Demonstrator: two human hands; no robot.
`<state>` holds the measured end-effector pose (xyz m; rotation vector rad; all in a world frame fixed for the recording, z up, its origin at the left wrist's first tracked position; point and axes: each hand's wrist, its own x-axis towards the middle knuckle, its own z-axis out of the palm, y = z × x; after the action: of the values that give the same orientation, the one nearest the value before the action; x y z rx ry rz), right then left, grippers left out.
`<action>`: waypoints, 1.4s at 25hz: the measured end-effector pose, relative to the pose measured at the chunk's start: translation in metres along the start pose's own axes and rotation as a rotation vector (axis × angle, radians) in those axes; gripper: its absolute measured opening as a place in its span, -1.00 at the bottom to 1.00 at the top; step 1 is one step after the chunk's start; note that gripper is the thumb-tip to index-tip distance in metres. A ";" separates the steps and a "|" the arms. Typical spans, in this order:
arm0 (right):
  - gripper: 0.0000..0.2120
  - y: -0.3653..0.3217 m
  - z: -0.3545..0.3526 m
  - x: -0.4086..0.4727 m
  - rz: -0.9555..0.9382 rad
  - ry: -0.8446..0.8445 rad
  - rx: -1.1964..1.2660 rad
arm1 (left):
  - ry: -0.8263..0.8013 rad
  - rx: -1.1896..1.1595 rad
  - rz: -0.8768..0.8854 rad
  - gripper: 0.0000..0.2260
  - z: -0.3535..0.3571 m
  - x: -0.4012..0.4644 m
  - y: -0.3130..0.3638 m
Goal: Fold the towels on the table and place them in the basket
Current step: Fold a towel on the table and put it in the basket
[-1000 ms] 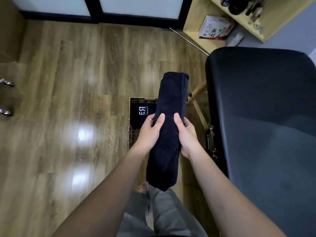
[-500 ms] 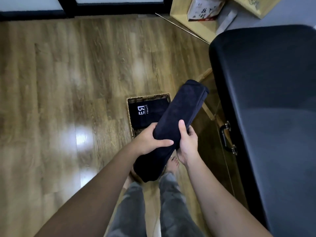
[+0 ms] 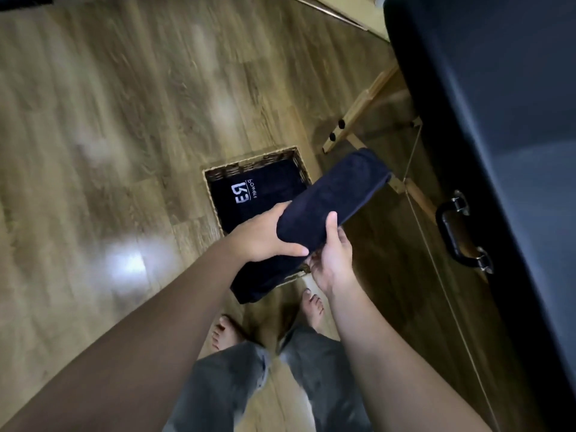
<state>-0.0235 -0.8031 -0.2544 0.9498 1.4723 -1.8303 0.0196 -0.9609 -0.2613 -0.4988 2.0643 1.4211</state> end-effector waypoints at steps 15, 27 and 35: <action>-0.49 0.152 -0.025 0.248 -0.053 0.053 0.035 | -0.157 0.412 -0.067 -0.16 0.045 0.227 -0.160; -0.39 0.250 -0.025 0.311 0.201 0.041 -0.093 | -0.341 0.798 -0.258 0.10 0.071 0.275 -0.252; -0.56 0.255 -0.032 0.325 0.392 0.129 -0.245 | -0.378 1.117 -0.226 -0.12 0.103 0.285 -0.267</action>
<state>0.0048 -0.8298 -0.6671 1.1534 1.4253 -1.2992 -0.0136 -0.9564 -0.6638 0.0241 2.0201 0.0848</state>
